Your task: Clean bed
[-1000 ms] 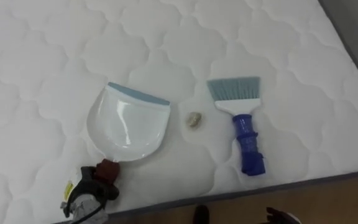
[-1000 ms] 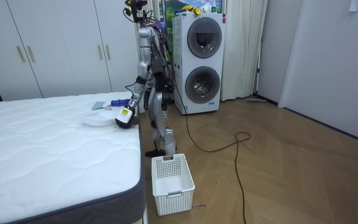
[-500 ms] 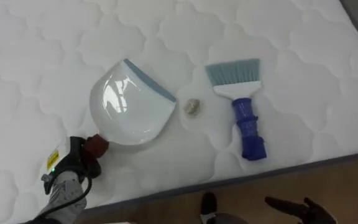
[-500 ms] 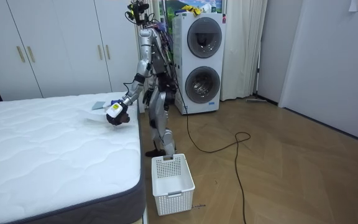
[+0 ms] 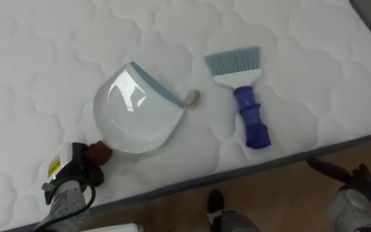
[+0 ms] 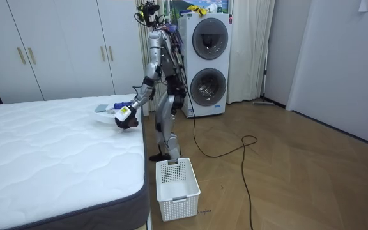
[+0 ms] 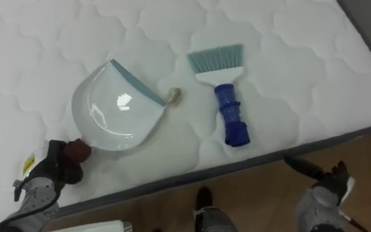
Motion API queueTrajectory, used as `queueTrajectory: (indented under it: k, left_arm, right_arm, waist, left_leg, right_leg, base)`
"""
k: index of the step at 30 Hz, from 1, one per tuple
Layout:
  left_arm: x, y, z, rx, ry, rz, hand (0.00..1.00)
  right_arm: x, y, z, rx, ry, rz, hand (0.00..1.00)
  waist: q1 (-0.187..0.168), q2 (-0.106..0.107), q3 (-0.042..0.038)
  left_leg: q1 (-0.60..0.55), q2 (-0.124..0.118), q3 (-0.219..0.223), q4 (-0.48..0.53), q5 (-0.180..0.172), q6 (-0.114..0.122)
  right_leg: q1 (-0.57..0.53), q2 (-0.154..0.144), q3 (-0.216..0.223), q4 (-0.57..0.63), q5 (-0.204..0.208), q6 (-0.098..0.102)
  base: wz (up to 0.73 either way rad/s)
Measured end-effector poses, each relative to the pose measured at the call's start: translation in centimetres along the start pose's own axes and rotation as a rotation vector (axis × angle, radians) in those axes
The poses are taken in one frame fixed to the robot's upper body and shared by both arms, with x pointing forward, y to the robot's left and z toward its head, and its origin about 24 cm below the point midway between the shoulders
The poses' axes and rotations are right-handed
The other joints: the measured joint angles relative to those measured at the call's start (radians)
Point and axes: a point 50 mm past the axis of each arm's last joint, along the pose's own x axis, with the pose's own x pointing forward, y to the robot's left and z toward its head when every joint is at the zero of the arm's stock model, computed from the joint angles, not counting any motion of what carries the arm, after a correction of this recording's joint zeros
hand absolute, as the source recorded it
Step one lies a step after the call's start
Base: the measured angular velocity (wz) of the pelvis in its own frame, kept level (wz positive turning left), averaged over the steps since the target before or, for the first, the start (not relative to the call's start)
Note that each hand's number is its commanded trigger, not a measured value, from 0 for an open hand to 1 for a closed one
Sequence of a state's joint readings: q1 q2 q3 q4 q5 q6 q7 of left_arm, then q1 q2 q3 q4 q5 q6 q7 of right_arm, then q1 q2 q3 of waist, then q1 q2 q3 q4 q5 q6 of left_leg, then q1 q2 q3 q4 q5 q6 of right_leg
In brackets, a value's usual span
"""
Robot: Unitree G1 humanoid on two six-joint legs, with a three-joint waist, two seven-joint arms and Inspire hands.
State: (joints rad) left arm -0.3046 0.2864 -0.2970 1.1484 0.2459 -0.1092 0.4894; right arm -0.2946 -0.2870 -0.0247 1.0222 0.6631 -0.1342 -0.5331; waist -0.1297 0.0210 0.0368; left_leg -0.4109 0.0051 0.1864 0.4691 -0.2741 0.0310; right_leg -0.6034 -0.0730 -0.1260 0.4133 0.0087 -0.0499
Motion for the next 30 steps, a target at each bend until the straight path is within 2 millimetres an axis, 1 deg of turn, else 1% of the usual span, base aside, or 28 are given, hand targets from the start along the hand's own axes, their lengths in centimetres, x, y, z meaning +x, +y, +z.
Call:
queueTrajectory:
  k: [2,3,6,7,8,9,10,12,13,15,16,17,19,22,26,28,30]
  left_arm:
    - [-0.1,-0.2,-0.1,0.002,0.003,-0.009,1.00]
    - [-0.1,-0.3,-0.1,0.005,0.002,-0.012,1.00]
    - [-0.5,-0.7,-0.6,0.010,0.018,-0.041,1.00]
    - [-0.5,-0.7,-0.6,0.009,0.019,-0.043,1.00]
    - [-0.5,-0.7,-0.5,0.003,0.017,-0.045,1.00]
    - [-0.5,-0.7,-0.4,0.000,0.013,-0.051,1.00]
    - [-0.5,-0.8,-0.4,-0.001,0.014,-0.057,1.00]
    - [-0.5,-1.0,-0.5,0.001,0.019,-0.081,1.00]
    - [-0.6,-1.0,-0.5,0.002,0.022,-0.088,1.00]
    - [-0.9,-1.4,-1.1,0.010,0.047,-0.128,1.00]
    - [-1.0,-1.5,-1.4,0.013,0.054,-0.142,1.00]
    - [-1.3,-1.8,-1.8,0.016,0.068,-0.169,1.00]
    - [-1.6,-2.1,-2.3,0.021,0.090,-0.202,1.00]
    - [-1.9,-2.5,-2.7,0.005,0.114,-0.239,1.00]
    - [-1.9,-2.6,-2.8,-0.008,0.129,-0.249,1.00]
    - [-1.9,-2.6,-2.7,-0.011,0.129,-0.259,1.00]
    - [-1.9,-2.7,-2.8,-0.031,0.143,-0.275,1.00]
  right_arm:
    - [-0.2,0.6,1.4,0.029,-0.051,-0.048,0.00]
    - [-0.3,0.7,1.7,0.028,-0.067,-0.061,0.00]
    - [-0.8,1.2,3.9,-0.006,-0.207,-0.132,0.00]
    - [-1.0,1.3,4.3,-0.011,-0.235,-0.140,0.00]
    - [-1.3,1.6,5.2,-0.012,-0.288,-0.152,0.00]
    - [-1.6,1.8,6.0,-0.014,-0.343,-0.159,0.00]
    - [-1.8,2.0,6.4,-0.014,-0.369,-0.160,0.00]
    - [-2.6,2.5,7.8,-0.044,-0.480,-0.174,0.00]
    - [-2.8,2.6,8.1,-0.051,-0.510,-0.179,0.00]
    - [-3.5,3.0,9.0,-0.098,-0.619,-0.196,0.00]
    - [-3.6,3.1,9.1,-0.113,-0.643,-0.202,0.00]
    - [-3.9,3.2,9.5,-0.140,-0.698,-0.210,0.00]
    - [-4.2,3.5,9.9,-0.171,-0.750,-0.209,0.00]
    - [-4.6,4.1,9.7,-0.208,-0.780,-0.188,0.00]
    - [-5.1,5.3,8.7,-0.259,-0.784,-0.109,0.00]
    - [-5.2,5.6,8.4,-0.276,-0.778,-0.084,0.00]
    - [-5.1,5.9,7.7,-0.319,-0.767,-0.057,0.00]
  waist:
    - [-0.001,-0.006,-0.0036]
    - [-0.002,-0.007,-0.0043]
    - [-0.001,-0.008,-0.0051]
    - [-0.001,-0.008,-0.0054]
    - [0.001,-0.006,-0.0068]
    - [0.003,-0.007,-0.0071]
    - [0.005,-0.006,-0.0082]
    - [0.019,-0.004,-0.0168]
    - [0.024,-0.003,-0.0175]
    - [0.034,-0.003,-0.0178]
    - [0.039,-0.003,-0.0184]
    - [0.052,-0.003,-0.0186]
    - [0.060,-0.003,-0.0185]
    - [0.075,-0.003,-0.0181]
    - [0.082,-0.003,-0.0170]
    - [0.083,-0.003,-0.0164]
    - [0.084,-0.002,-0.0153]
  left_leg:
    - [0.000,0.000,0.001,0.003,0.000,0.001]
    - [-0.001,0.001,0.001,0.005,0.000,0.001]
    - [-0.005,0.003,0.004,0.009,-0.003,0.004]
    - [-0.007,0.003,0.005,0.011,-0.004,0.005]
    - [-0.014,0.005,0.006,0.015,-0.005,0.007]
    - [-0.015,0.004,0.008,0.016,-0.006,0.007]
    - [-0.015,0.004,0.009,0.016,-0.006,0.007]
    - [-0.015,0.005,0.009,0.014,-0.005,0.008]
    - [-0.015,0.005,0.009,0.014,-0.005,0.008]
    - [0.000,0.006,0.010,0.013,-0.005,0.008]
    - [0.006,0.006,0.012,0.013,-0.005,0.008]
    - [0.016,0.007,0.020,0.012,-0.005,0.009]
    - [0.021,0.005,0.023,0.007,-0.006,0.010]
    - [0.021,0.006,0.026,0.006,-0.007,0.011]
    - [0.019,0.006,0.026,0.001,-0.008,0.011]
    - [0.018,0.007,0.025,0.000,-0.007,0.011]
    - [0.017,0.008,0.024,0.000,-0.007,0.011]
  right_leg:
    - [0.000,0.000,0.003,0.002,0.001,-0.001]
    - [0.000,0.000,0.003,0.002,0.001,-0.002]
    - [-0.002,0.003,0.008,-0.001,0.003,0.001]
    - [-0.004,0.002,0.008,-0.001,0.003,0.002]
    - [-0.009,0.003,0.008,-0.002,0.006,0.002]
    - [-0.011,0.003,0.010,-0.002,0.010,-0.002]
    - [-0.011,0.003,0.011,-0.002,0.012,-0.005]
    - [-0.009,0.006,0.012,-0.015,0.020,-0.006]
    - [-0.007,0.007,0.010,-0.019,0.024,-0.008]
    - [0.007,0.007,0.009,-0.019,0.025,-0.007]
    - [0.011,0.008,0.010,-0.019,0.025,-0.007]
    - [0.016,0.009,0.010,-0.019,0.024,-0.006]
    - [0.019,0.006,0.010,-0.018,0.018,-0.003]
    - [0.019,0.005,0.010,-0.018,0.017,-0.001]
    - [0.019,0.004,0.007,-0.019,0.011,0.008]
    - [0.019,0.000,-0.002,-0.020,0.011,0.008]
    - [0.019,-0.002,-0.010,-0.020,0.011,0.006]
  base:
    - [-0.02]
    - [0.00]
    - [0.00]
    - [0.00]
    - [0.00]
    - [-0.03]
    - [-0.04]
    - [-0.08]
    - [-0.09]
    - [-0.05]
    - [-0.13]
    - [-0.13]
    - [-0.03]
    - [0.04]
    - [0.04]
    - [0.02]
    - [0.00]
